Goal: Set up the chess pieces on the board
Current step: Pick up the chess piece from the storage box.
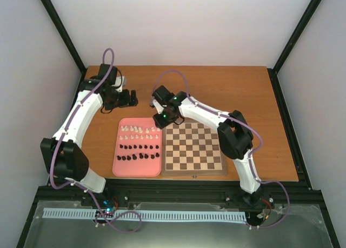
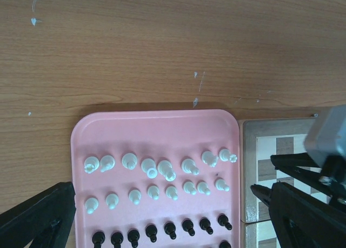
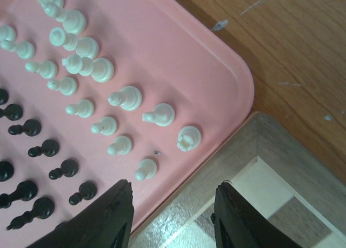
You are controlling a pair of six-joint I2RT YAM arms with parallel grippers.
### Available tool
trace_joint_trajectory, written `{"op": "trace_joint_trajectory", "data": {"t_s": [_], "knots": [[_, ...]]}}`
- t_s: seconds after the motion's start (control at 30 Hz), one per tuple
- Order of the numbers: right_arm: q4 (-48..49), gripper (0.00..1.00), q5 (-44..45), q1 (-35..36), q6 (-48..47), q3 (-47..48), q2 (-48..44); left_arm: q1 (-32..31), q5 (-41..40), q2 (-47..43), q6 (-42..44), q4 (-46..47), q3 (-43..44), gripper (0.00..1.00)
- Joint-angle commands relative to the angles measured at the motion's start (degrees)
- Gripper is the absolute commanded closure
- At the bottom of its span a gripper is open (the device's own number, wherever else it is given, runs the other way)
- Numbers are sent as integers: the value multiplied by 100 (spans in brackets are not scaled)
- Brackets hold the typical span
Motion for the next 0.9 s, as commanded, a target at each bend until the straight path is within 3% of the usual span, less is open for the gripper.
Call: {"op": "trace_joint_trajectory", "data": {"t_s": [0.0,0.47,0.87], "knots": [[-119,58,-30,63,-59,279,295,-5,-66,-106,152,105,-32,0],[-290,65,159,144,-190,1005,1006,-5,-36,-141,142,97,-46,0],[-378,66,294,144,-209,954,1097,-8,-44,-127,142,127,-85,0]]}}
